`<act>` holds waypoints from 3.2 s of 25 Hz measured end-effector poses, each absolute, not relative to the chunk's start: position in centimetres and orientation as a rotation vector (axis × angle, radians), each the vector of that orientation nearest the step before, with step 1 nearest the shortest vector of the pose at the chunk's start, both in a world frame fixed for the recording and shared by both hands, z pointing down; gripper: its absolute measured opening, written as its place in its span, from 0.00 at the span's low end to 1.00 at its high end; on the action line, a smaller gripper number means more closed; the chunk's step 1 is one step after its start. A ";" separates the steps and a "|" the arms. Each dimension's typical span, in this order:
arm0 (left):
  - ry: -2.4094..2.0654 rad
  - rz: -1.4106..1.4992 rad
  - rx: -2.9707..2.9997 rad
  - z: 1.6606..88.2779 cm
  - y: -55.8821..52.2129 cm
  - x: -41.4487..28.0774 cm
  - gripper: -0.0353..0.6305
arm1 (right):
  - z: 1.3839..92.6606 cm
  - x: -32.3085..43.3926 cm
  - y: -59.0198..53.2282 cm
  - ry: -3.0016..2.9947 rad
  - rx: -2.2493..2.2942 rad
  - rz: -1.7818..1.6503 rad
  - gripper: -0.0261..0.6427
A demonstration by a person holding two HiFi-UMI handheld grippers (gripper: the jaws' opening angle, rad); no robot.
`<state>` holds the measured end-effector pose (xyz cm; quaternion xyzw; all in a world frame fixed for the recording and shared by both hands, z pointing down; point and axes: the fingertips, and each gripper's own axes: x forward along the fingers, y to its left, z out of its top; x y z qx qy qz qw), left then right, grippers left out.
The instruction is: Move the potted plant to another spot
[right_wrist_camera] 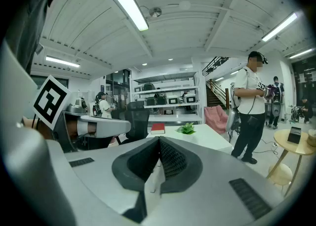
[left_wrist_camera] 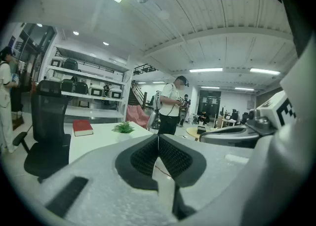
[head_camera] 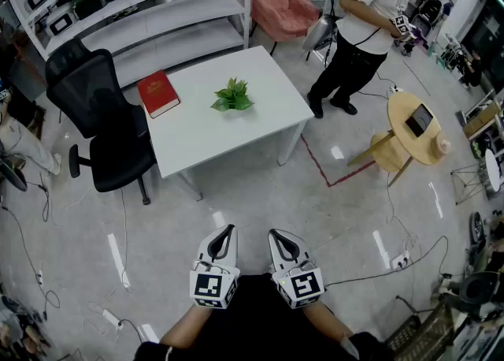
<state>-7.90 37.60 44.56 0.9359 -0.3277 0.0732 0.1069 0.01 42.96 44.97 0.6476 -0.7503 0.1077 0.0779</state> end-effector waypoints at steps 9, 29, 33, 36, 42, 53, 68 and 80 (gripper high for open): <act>-0.965 0.209 2.757 44.6 37.7 -8.0 0.08 | 45.3 -0.1 43.1 -2.243 1.919 0.313 0.06; -0.908 0.201 2.741 45.3 33.5 -14.6 0.08 | 45.6 -6.8 38.7 -2.213 1.951 0.302 0.06; -0.889 0.201 2.750 45.5 32.5 -16.6 0.08 | 45.6 -8.5 37.6 -2.198 1.969 0.288 0.06; -0.891 0.212 2.736 46.1 31.9 -17.5 0.08 | 45.8 -9.1 37.0 -2.191 1.961 0.291 0.06; -0.896 0.220 2.720 47.0 30.3 -17.8 0.08 | 47.0 -9.1 35.3 -2.156 1.967 0.314 0.06; -0.961 0.216 2.684 48.2 22.7 -14.7 0.08 | 48.6 -5.7 27.3 -2.184 1.907 0.324 0.06; -1.102 0.252 2.587 47.9 8.2 -3.7 0.08 | 49.0 5.1 11.6 -2.252 1.714 0.319 0.06; -1.236 0.263 2.517 47.7 3.1 -0.1 0.08 | 51.2 7.7 4.4 -2.301 1.480 0.287 0.06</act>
